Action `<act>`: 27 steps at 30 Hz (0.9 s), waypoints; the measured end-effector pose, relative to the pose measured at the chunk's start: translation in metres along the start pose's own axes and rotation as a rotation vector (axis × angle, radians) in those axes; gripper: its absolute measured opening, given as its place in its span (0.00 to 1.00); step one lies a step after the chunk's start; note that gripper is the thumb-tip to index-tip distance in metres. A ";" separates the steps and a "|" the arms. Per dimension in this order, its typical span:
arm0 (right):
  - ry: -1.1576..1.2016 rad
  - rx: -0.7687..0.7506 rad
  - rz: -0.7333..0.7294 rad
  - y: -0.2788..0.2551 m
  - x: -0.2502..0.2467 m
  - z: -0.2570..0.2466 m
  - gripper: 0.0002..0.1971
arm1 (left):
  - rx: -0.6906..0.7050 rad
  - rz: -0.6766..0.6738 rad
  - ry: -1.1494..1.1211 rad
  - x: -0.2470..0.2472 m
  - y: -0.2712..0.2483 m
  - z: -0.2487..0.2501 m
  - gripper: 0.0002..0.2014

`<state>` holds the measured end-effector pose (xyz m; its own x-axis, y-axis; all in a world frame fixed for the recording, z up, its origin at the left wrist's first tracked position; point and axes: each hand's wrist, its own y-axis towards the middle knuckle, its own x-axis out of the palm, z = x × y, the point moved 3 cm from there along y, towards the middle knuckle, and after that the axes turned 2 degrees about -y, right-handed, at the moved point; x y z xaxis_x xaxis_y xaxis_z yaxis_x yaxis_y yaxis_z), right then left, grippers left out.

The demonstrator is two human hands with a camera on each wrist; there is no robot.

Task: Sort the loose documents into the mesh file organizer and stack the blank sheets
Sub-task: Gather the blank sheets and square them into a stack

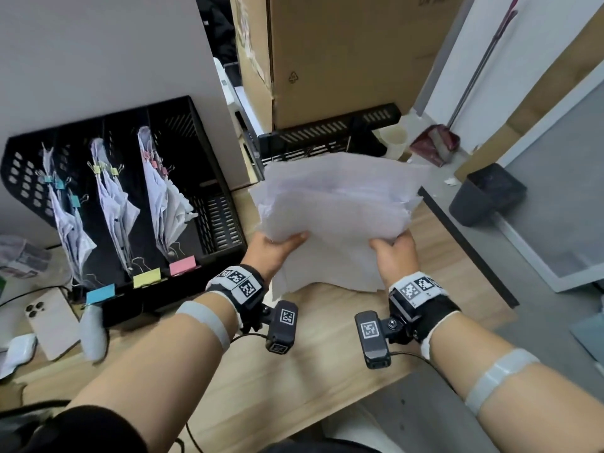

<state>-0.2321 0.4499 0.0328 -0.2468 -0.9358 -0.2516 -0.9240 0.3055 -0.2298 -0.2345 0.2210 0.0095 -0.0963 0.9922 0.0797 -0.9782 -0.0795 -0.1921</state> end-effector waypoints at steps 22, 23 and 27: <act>0.119 0.096 0.011 0.006 0.003 0.000 0.25 | 0.092 0.015 -0.057 -0.012 0.008 0.009 0.31; 0.125 0.099 0.016 0.007 0.004 -0.001 0.26 | 0.091 0.019 -0.056 -0.011 0.009 0.007 0.31; 0.129 0.089 -0.021 0.006 0.012 -0.010 0.19 | 0.038 0.027 -0.053 -0.006 0.009 -0.006 0.30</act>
<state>-0.2436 0.4386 0.0382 -0.2687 -0.9552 -0.1242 -0.9013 0.2948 -0.3173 -0.2414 0.2148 0.0019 -0.1317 0.9832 0.1264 -0.9812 -0.1112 -0.1580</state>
